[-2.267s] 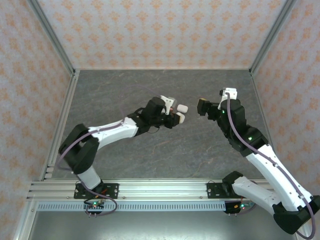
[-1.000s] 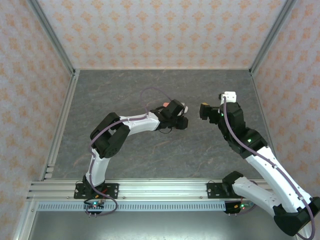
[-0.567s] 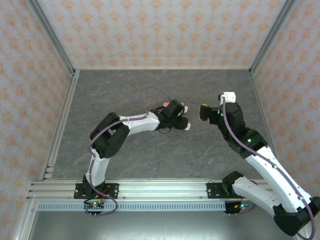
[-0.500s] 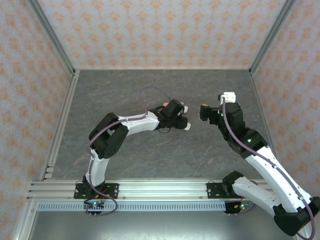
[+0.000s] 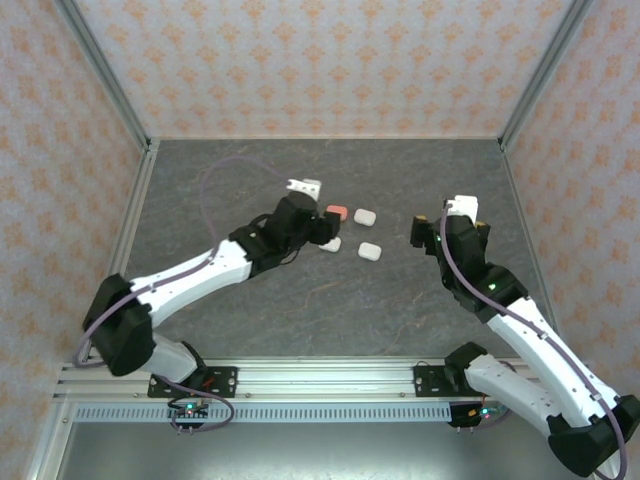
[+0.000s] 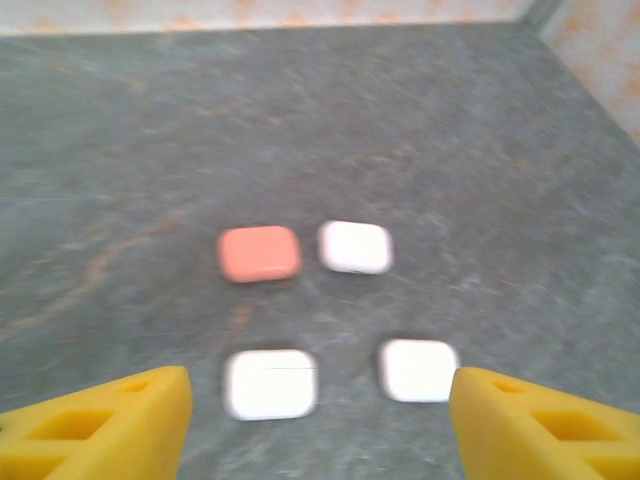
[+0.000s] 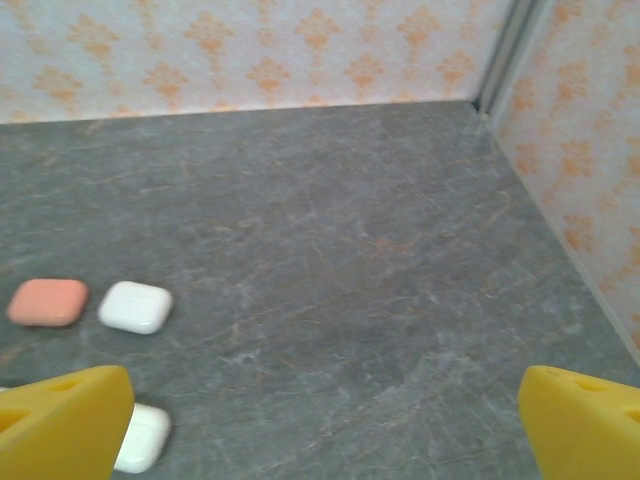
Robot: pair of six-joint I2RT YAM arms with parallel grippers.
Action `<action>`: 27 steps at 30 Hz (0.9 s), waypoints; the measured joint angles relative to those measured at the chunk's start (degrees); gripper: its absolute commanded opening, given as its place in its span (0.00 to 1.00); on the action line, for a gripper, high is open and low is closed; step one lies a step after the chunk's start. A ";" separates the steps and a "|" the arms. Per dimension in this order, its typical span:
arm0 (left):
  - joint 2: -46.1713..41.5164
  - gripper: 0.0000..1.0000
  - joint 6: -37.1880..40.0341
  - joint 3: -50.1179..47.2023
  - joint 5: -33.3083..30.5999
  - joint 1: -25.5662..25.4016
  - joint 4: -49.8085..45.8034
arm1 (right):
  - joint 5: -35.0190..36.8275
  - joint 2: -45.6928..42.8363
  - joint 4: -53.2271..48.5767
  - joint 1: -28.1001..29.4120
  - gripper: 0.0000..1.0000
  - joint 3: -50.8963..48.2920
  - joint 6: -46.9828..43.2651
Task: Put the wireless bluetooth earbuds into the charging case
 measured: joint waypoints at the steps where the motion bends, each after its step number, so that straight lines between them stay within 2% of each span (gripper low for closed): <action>1: -2.05 0.77 0.28 -2.19 -1.55 1.01 0.13 | 0.46 -0.04 1.11 -0.87 0.99 -1.20 -0.02; 5: -9.53 0.88 1.73 -9.64 -6.58 5.35 0.61 | 0.76 -0.02 7.17 -6.34 0.99 -6.75 -0.46; 10: -17.46 0.99 4.33 -15.61 -12.13 10.36 1.33 | -1.92 2.71 20.98 -15.39 0.99 -18.01 -1.55; 14: -21.18 1.00 7.19 -18.97 -17.70 13.77 2.95 | -4.46 9.57 32.13 -19.45 0.99 -24.24 -2.38; 18: -23.21 1.00 11.26 -23.50 -22.23 16.72 7.21 | -7.23 17.81 45.97 -21.16 0.99 -27.26 -4.85; 21: -23.43 1.00 14.05 -26.82 -22.43 19.52 10.67 | -9.38 24.72 57.27 -22.16 0.99 -28.57 -6.36; 27: -23.47 1.00 20.33 -32.46 -20.70 23.08 18.99 | -12.63 37.51 72.24 -23.28 0.99 -28.48 -8.20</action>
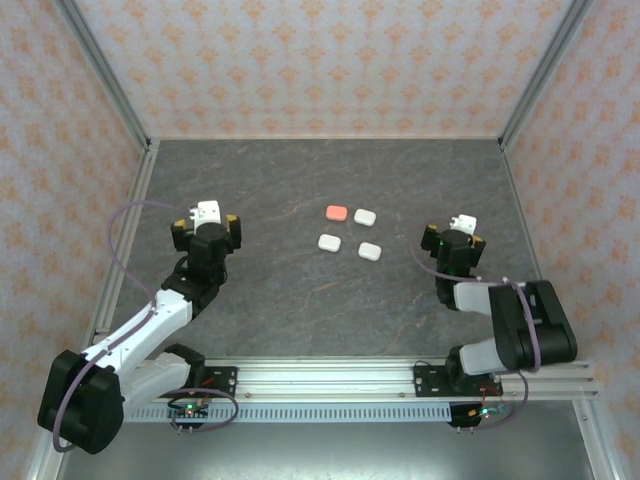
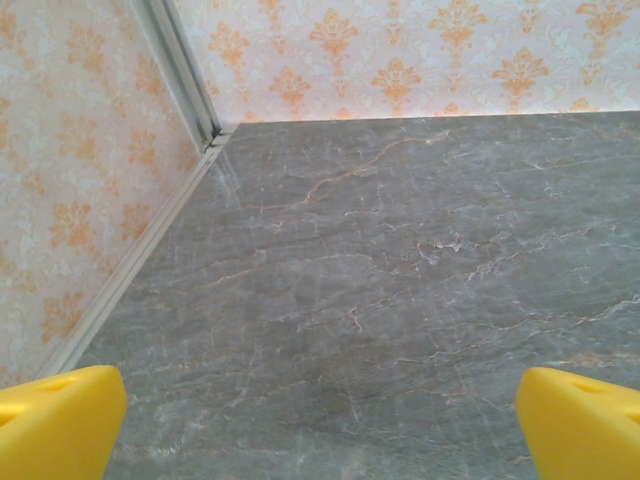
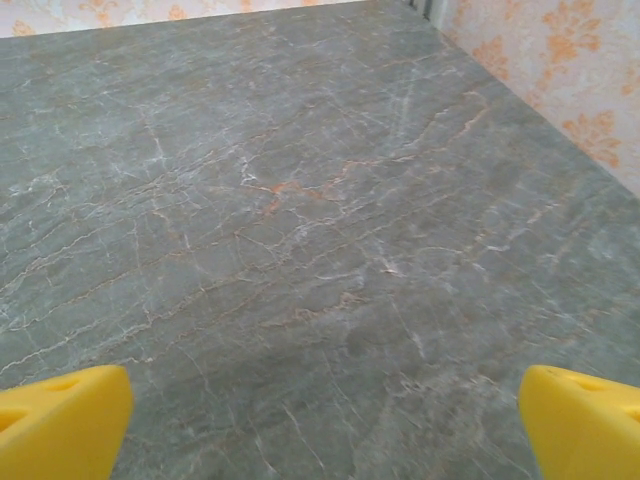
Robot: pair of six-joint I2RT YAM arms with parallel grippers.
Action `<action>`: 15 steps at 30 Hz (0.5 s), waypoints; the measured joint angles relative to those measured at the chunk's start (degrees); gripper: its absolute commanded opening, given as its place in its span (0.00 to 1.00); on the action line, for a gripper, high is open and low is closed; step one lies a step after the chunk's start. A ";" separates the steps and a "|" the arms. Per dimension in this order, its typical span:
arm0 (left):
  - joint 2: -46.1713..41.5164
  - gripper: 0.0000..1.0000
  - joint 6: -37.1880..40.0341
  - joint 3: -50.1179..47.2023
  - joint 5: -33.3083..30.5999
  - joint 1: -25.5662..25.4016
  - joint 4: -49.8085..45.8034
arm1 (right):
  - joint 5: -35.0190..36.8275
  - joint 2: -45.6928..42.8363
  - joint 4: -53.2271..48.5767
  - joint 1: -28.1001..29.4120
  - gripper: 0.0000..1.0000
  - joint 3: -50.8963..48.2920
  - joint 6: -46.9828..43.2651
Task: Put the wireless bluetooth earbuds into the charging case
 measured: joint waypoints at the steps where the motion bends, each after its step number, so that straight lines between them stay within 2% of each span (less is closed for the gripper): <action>1: 0.00 1.00 0.79 -0.74 0.50 0.46 1.09 | -0.55 1.97 1.70 0.00 0.99 0.13 -0.24; 4: 0.22 1.00 2.82 -2.73 2.60 2.54 4.09 | -2.60 4.13 1.68 -0.48 0.99 1.01 -0.57; 9: 2.27 1.00 3.30 -5.73 5.84 6.32 9.99 | -6.84 4.11 0.90 -4.37 0.99 4.85 0.20; 15: 7.93 1.00 3.15 -9.84 9.51 9.46 18.95 | -8.92 4.11 0.59 -4.85 0.99 5.07 0.52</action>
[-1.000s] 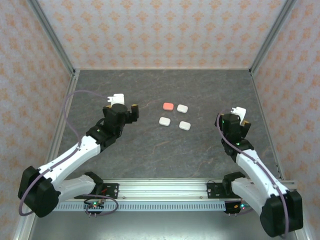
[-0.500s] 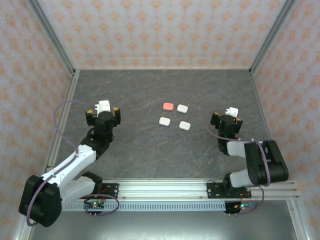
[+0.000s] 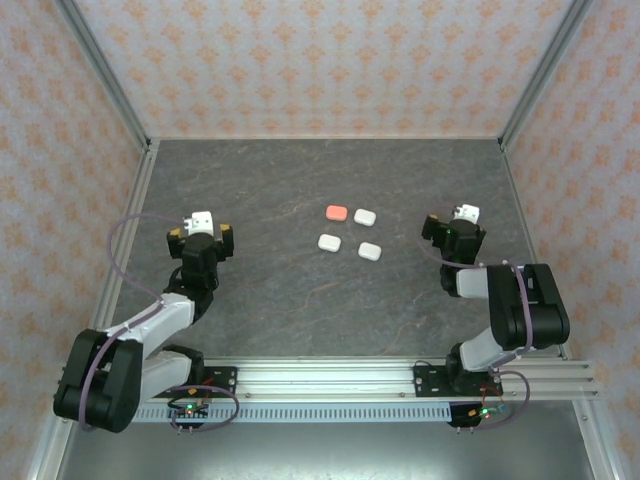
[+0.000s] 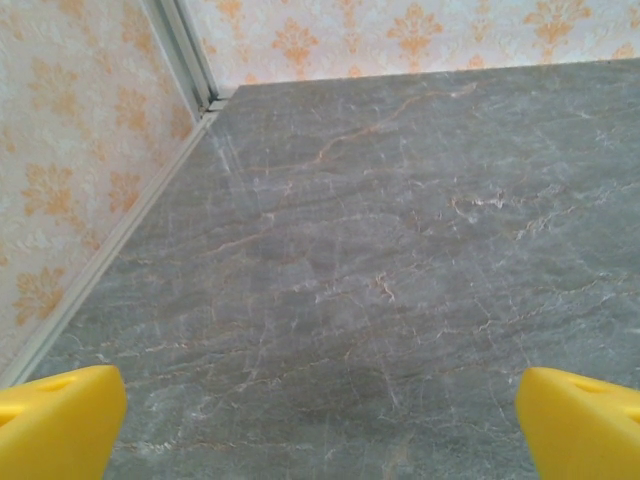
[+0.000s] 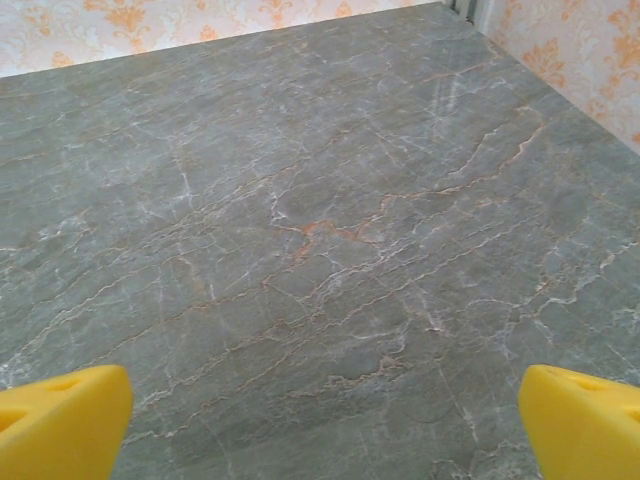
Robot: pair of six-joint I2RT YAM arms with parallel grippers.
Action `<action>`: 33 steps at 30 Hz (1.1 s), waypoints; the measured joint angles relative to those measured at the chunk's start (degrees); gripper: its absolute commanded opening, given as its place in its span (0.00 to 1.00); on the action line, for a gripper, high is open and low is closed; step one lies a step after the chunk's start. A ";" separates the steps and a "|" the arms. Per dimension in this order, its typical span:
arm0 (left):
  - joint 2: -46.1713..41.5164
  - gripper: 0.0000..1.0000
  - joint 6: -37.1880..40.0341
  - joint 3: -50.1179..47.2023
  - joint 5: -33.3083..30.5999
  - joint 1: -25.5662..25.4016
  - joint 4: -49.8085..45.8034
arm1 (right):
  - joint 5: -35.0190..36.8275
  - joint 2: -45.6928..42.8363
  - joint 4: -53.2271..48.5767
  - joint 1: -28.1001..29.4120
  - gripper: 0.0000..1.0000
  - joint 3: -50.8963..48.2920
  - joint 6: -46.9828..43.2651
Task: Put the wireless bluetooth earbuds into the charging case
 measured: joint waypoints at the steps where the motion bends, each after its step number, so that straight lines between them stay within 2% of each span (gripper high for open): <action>1: 0.87 1.00 -0.07 -0.55 0.79 0.52 1.51 | -0.13 0.00 -0.04 0.00 0.99 0.00 0.00; 9: 12.59 1.00 -3.13 -1.88 7.82 7.06 14.29 | -0.63 0.00 -0.17 0.00 0.99 0.00 0.00; 15: 20.46 1.00 -2.93 3.58 13.18 7.10 13.05 | -0.66 0.00 -0.17 0.00 0.99 0.00 0.00; 33: 20.57 1.00 -2.89 5.70 16.28 7.10 12.98 | -0.63 0.00 -0.20 0.15 0.99 0.00 0.00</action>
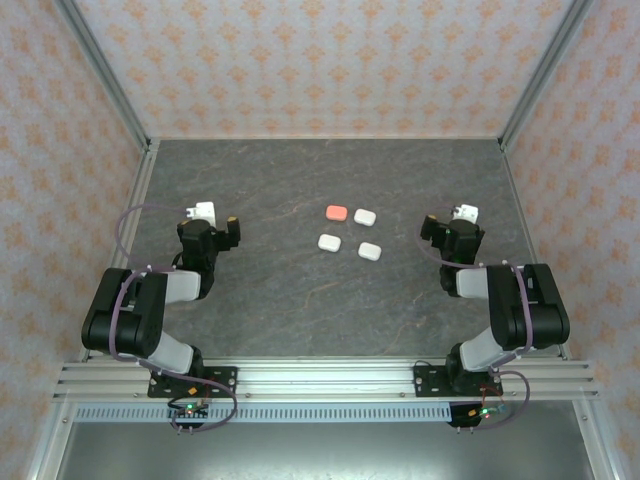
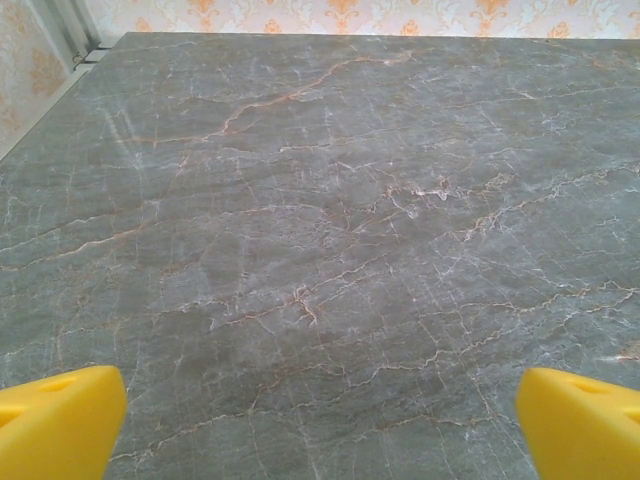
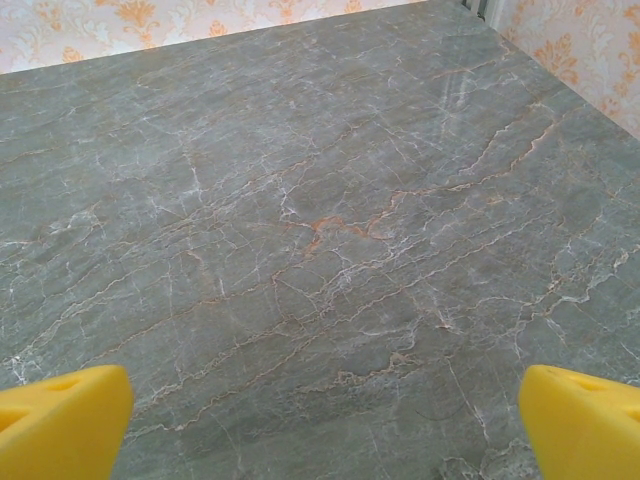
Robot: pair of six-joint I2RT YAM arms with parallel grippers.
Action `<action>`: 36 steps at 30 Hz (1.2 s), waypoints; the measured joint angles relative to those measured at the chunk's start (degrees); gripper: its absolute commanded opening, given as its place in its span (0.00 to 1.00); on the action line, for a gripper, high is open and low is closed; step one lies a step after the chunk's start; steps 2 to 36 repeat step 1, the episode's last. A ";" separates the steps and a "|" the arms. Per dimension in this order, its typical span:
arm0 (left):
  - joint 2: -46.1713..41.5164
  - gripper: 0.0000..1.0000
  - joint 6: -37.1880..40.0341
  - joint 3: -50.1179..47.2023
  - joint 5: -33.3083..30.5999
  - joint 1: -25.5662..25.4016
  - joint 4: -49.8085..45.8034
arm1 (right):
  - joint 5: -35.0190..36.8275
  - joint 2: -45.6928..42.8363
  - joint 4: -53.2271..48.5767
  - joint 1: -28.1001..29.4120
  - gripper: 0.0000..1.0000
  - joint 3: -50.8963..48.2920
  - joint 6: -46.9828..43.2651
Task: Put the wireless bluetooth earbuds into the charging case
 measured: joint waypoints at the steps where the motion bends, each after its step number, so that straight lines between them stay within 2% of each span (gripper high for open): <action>1: 0.00 1.00 0.00 0.00 -0.02 0.00 0.00 | 0.00 0.00 0.00 0.00 0.99 0.00 -0.02; 36: 0.00 1.00 0.00 0.00 -0.02 0.00 0.00 | 0.00 0.00 0.00 0.00 0.99 0.00 -0.02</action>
